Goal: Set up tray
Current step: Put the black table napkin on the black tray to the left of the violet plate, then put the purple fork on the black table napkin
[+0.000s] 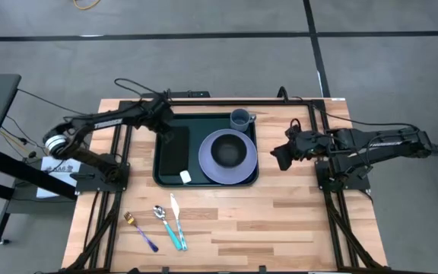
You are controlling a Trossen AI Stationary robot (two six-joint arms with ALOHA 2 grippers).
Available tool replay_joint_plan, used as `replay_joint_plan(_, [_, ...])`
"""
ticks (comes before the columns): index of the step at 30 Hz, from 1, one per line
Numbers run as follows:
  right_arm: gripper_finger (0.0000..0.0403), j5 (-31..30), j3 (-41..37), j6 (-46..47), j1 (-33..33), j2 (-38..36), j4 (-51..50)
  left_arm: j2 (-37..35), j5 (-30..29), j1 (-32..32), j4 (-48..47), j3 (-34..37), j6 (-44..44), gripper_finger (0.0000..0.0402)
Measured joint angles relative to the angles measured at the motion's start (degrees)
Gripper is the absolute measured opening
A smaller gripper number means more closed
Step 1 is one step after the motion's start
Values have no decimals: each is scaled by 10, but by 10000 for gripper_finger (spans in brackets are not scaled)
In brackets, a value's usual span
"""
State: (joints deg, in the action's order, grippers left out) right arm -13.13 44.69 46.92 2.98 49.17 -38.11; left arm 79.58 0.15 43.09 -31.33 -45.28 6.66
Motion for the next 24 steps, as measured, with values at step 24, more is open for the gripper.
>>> replay_joint_plan(24, [122,197,-148,-183,104,-91,252,-353,64,-277,-33,0,-352,144])
